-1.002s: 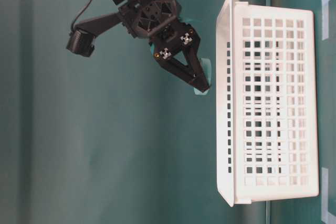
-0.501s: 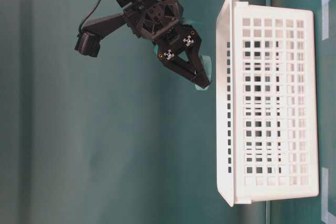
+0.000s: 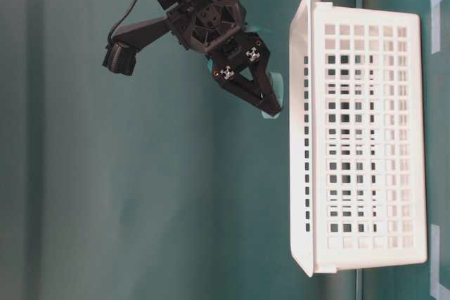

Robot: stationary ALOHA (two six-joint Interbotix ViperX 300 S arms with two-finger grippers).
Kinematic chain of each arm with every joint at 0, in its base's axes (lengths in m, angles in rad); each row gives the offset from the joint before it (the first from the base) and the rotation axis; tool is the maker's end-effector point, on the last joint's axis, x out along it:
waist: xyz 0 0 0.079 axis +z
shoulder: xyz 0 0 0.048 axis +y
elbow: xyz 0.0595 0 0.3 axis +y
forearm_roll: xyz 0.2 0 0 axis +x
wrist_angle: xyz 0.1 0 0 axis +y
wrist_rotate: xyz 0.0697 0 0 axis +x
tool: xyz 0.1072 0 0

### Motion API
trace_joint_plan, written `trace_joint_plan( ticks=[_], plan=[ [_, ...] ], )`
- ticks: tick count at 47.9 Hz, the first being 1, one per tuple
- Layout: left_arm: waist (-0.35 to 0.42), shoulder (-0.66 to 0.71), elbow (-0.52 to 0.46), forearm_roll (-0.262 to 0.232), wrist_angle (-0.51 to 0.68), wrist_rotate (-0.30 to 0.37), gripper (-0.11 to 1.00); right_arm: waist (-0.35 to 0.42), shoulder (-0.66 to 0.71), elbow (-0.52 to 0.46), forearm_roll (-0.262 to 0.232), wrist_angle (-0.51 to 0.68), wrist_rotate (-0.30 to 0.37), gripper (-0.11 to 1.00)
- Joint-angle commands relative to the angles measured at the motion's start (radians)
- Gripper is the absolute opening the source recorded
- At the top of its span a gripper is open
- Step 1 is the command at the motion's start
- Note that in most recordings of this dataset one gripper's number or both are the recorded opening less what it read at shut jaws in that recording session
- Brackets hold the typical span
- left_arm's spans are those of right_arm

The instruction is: Put the tape in the middle into the white basket.

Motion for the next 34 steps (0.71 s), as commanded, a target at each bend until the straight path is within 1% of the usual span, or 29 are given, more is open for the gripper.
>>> trace_joint_plan(
  ticks=[1,9,14,17,28,34],
  plan=[
    [0.000,0.008,-0.014,-0.002,-0.009,0.002,-0.11,-0.002,-0.009,-0.015,-0.002,-0.011,0.003,0.66],
    [-0.002,0.008,-0.014,-0.002,-0.009,0.002,-0.11,-0.002,-0.011,-0.015,0.000,-0.012,0.003,0.68],
    [-0.002,0.009,-0.012,-0.002,-0.009,0.002,-0.11,-0.002,-0.011,-0.015,-0.002,-0.018,0.003,0.91],
    [-0.002,0.009,-0.012,-0.002,-0.009,0.002,-0.11,-0.002,-0.011,-0.015,-0.002,-0.025,0.005,0.99],
    [-0.002,0.008,-0.012,-0.002,-0.009,0.002,-0.11,0.003,-0.020,-0.015,0.000,-0.035,0.005,0.99],
    [-0.002,0.008,-0.012,-0.002,-0.009,0.002,-0.11,0.028,-0.046,-0.011,-0.002,-0.035,0.003,0.98]
  ],
)
